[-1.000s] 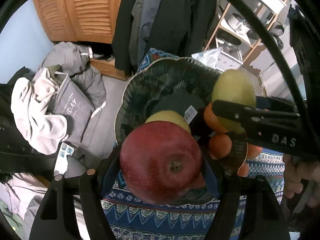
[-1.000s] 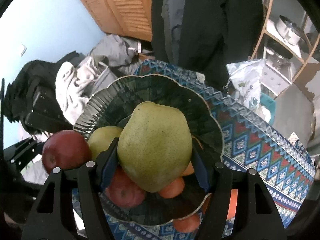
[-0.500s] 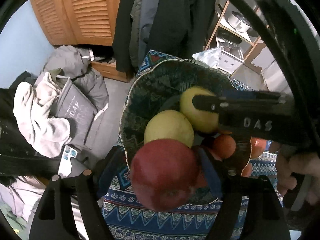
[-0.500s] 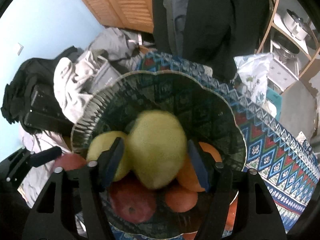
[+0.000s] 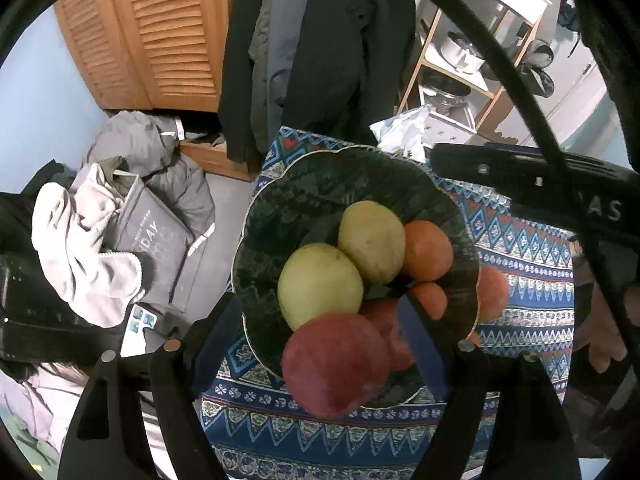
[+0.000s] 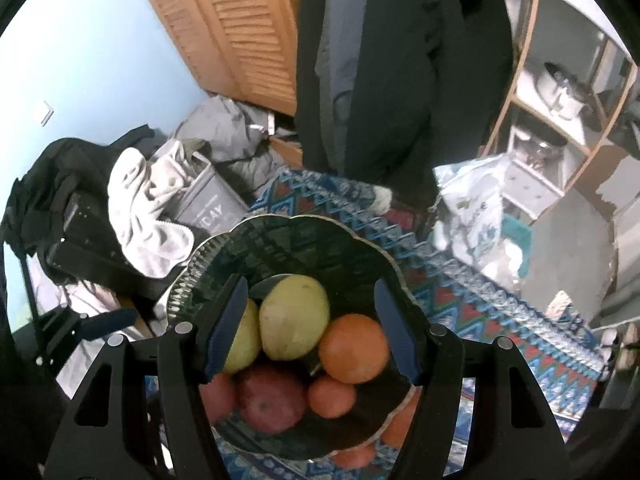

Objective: Organize fruits
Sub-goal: 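Move the right tool over a large orange while the left tool approaches a small orange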

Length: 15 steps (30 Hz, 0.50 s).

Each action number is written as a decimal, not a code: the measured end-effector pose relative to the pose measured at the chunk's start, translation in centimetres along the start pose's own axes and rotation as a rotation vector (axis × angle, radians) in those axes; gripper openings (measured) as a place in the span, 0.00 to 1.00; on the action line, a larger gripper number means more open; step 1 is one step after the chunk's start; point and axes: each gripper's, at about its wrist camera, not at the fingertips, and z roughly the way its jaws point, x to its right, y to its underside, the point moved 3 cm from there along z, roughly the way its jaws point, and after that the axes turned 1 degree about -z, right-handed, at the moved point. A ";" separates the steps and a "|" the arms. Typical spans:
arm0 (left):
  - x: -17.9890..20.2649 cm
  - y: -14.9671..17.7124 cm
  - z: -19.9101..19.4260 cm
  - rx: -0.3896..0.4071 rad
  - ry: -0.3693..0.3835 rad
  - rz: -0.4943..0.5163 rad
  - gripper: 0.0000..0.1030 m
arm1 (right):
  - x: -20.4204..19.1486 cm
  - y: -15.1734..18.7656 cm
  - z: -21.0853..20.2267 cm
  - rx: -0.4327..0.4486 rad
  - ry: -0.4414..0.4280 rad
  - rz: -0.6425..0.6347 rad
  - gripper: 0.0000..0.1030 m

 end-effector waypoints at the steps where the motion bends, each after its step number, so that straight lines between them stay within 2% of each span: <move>1: 0.1 0.0 -0.2 0.003 0.000 0.001 0.79 | 0.3 0.1 -0.6 0.007 0.007 0.002 0.65; 15: 3.6 0.8 -2.6 0.011 0.040 0.035 0.79 | 4.8 2.8 -6.3 0.028 0.062 0.035 0.66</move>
